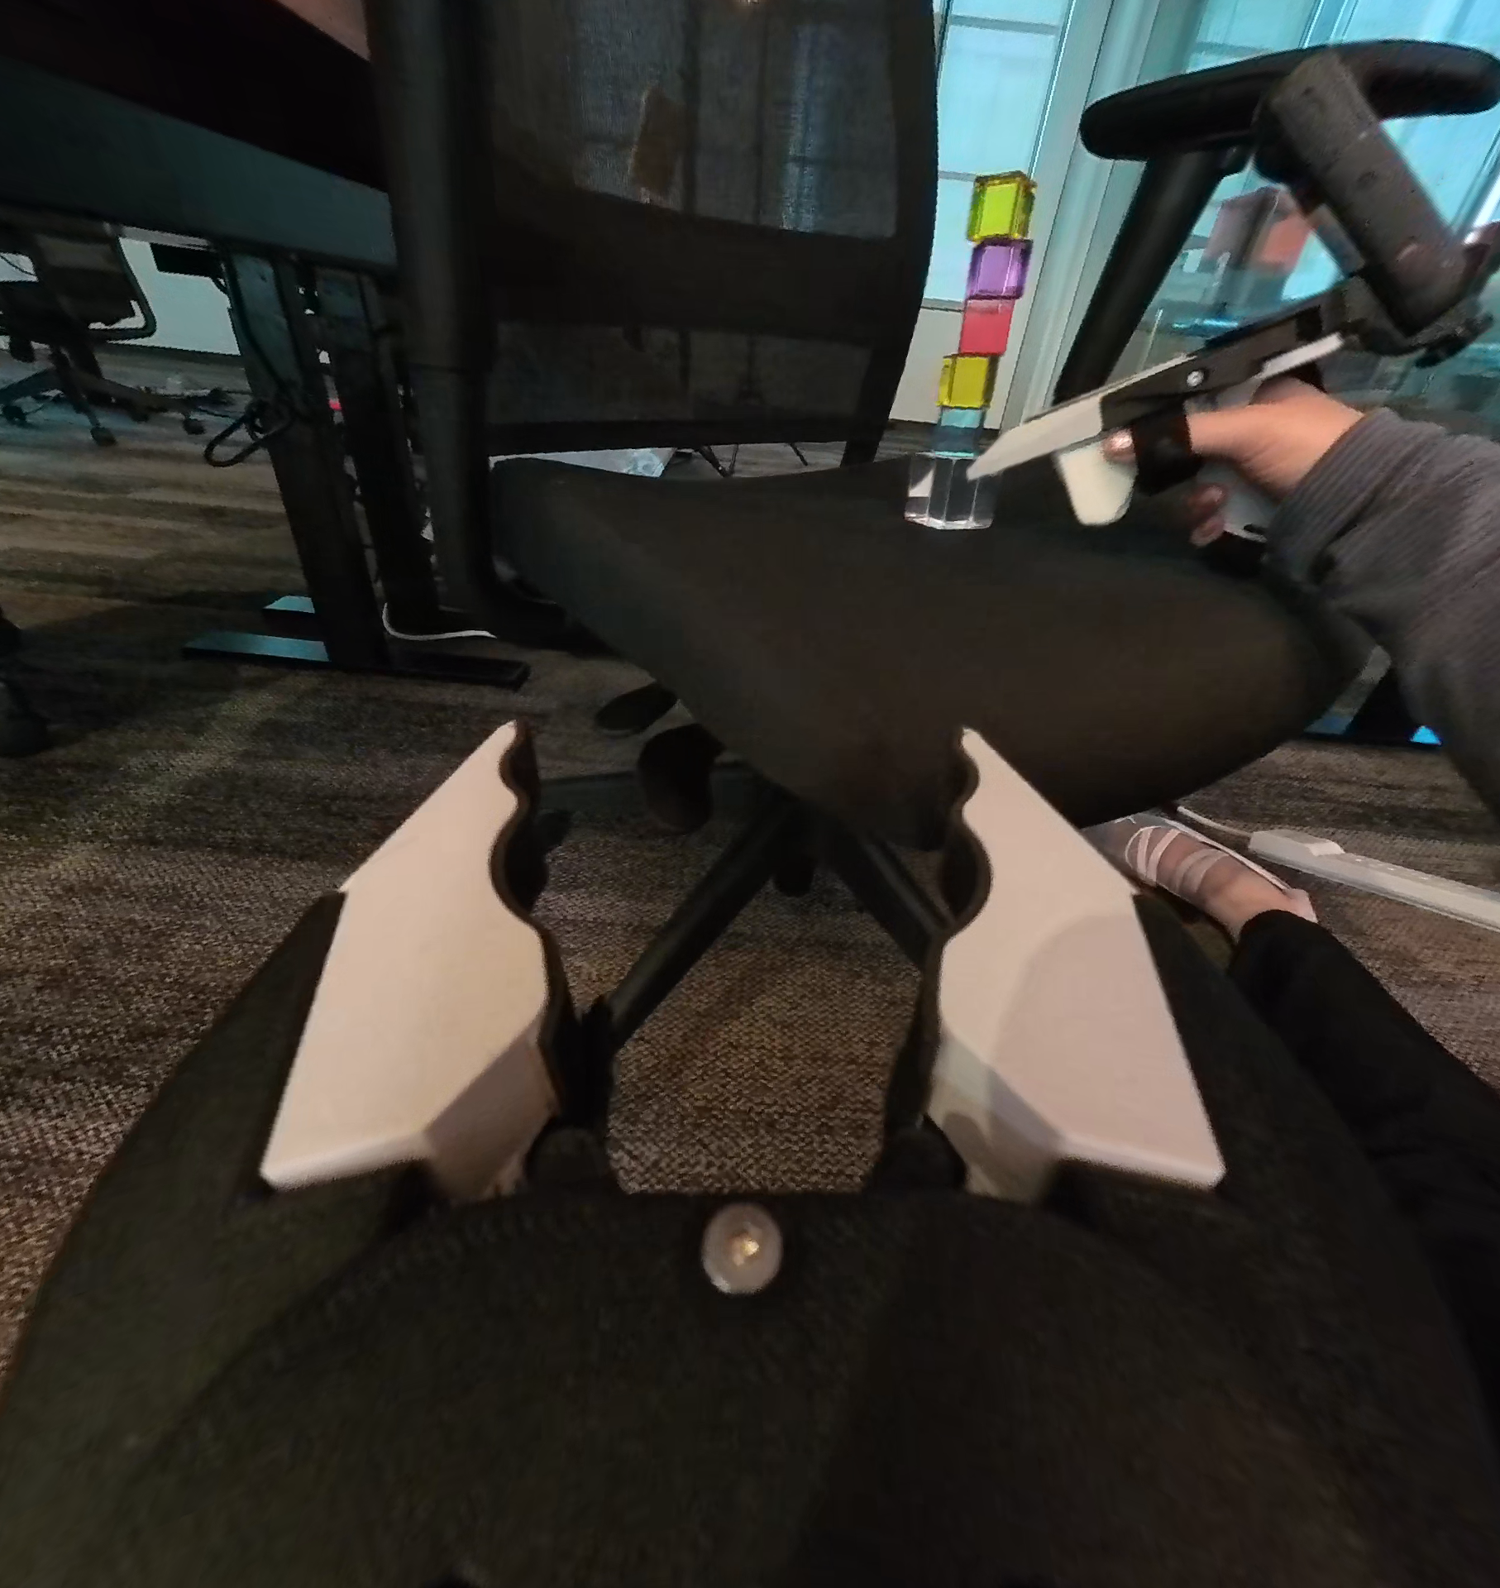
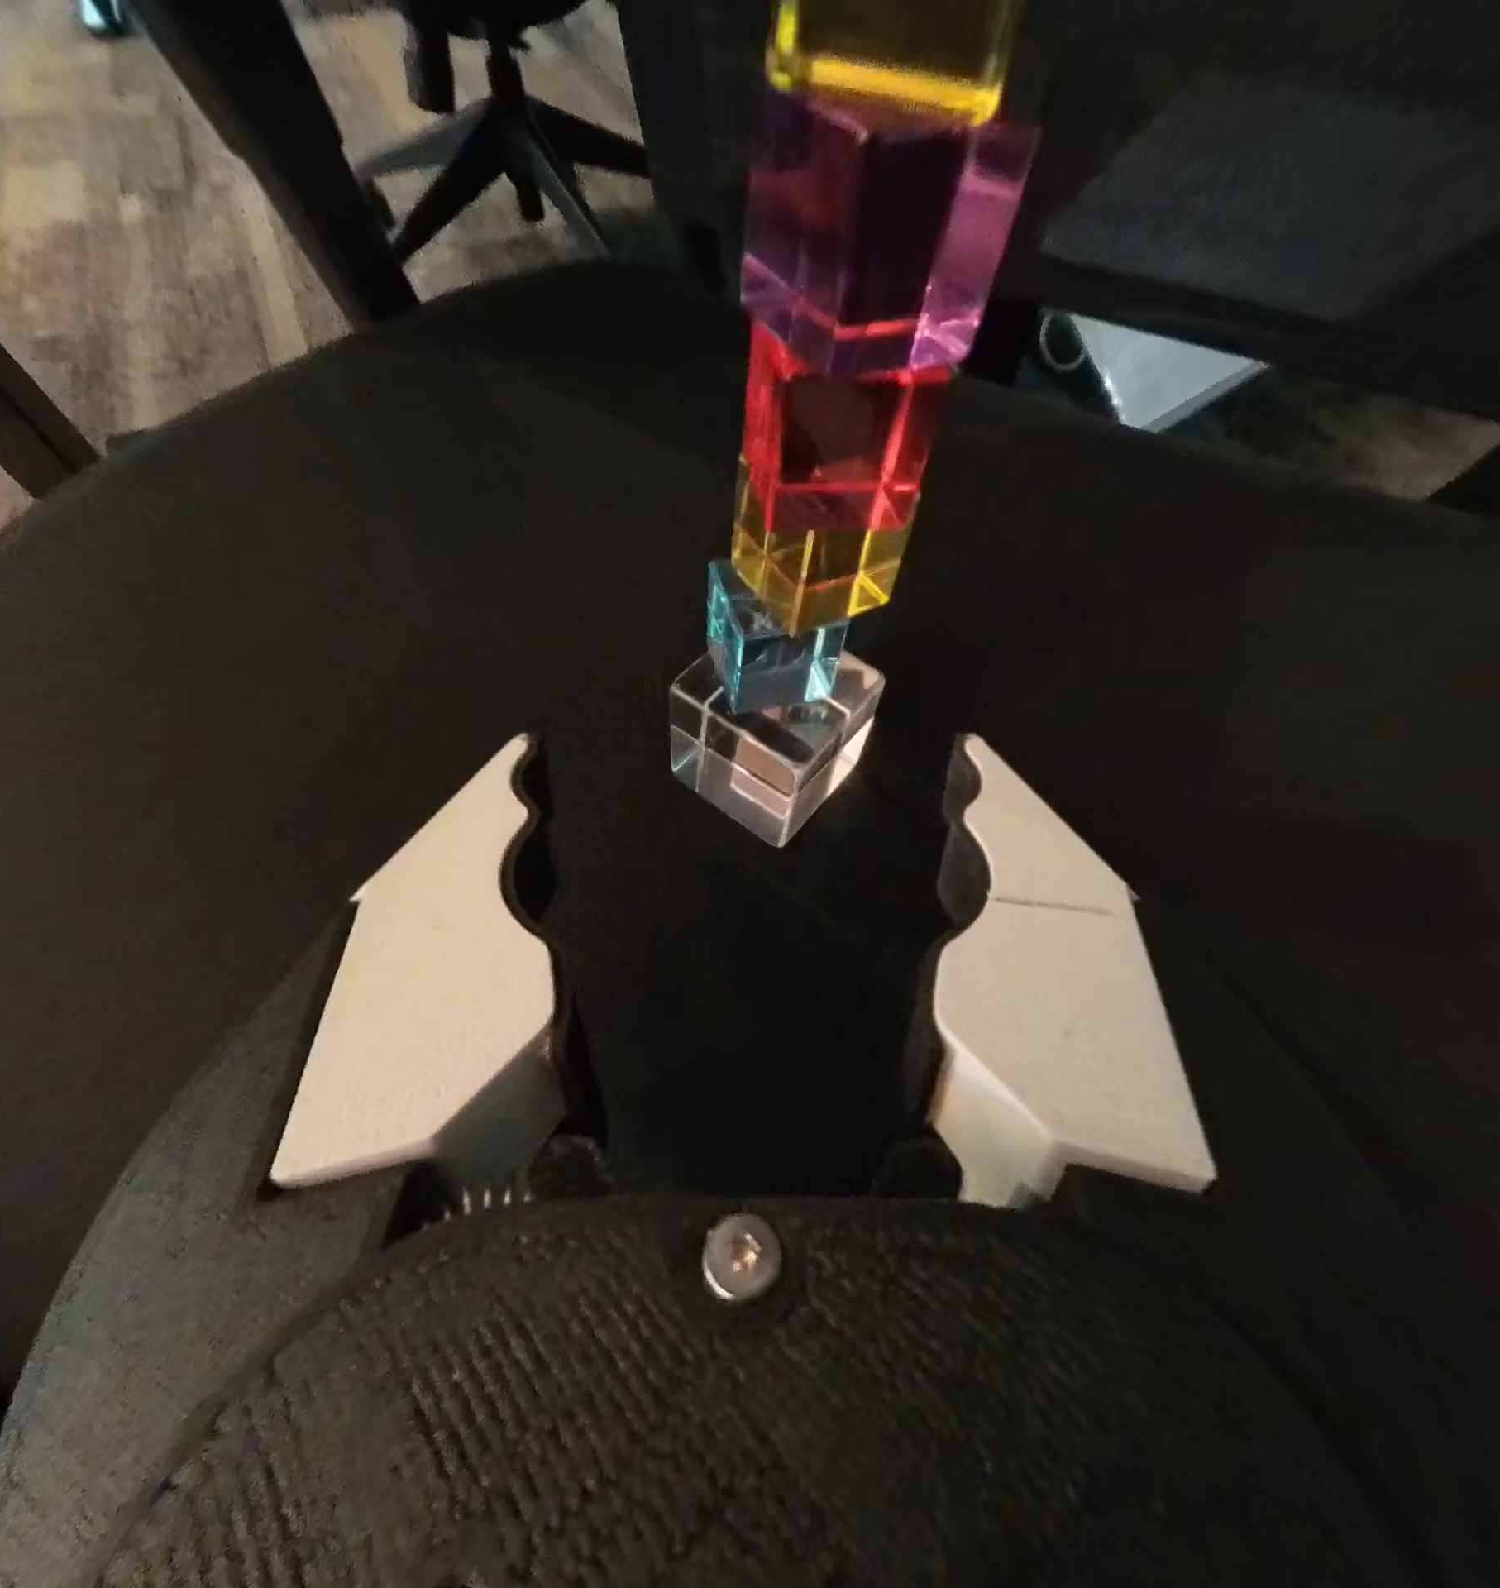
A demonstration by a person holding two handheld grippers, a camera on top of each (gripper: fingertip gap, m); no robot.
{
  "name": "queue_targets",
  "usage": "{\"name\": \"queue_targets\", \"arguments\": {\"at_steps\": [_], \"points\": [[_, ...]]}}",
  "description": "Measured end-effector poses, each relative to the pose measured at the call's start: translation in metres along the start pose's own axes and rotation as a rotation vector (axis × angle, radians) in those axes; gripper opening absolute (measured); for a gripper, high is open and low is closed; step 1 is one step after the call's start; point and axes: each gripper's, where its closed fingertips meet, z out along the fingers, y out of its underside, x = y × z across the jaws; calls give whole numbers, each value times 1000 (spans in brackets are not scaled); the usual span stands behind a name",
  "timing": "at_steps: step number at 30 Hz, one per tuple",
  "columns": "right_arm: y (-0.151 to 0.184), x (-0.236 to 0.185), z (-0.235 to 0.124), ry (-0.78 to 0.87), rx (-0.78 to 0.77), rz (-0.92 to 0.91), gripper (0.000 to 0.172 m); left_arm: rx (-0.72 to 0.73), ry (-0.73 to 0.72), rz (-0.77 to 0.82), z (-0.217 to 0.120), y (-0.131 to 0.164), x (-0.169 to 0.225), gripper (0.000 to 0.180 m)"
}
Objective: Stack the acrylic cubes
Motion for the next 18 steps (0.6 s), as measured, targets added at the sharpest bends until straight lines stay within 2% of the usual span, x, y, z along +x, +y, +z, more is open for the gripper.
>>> {"name": "queue_targets", "arguments": {"at_steps": [15,18], "points": [[-7,-14,20,-27,-3,-47,82,7,27,-5,1,-1,2,93],[-5,-7,23,34,-14,-51,81,4,29,-8,1,0,1,93]]}}
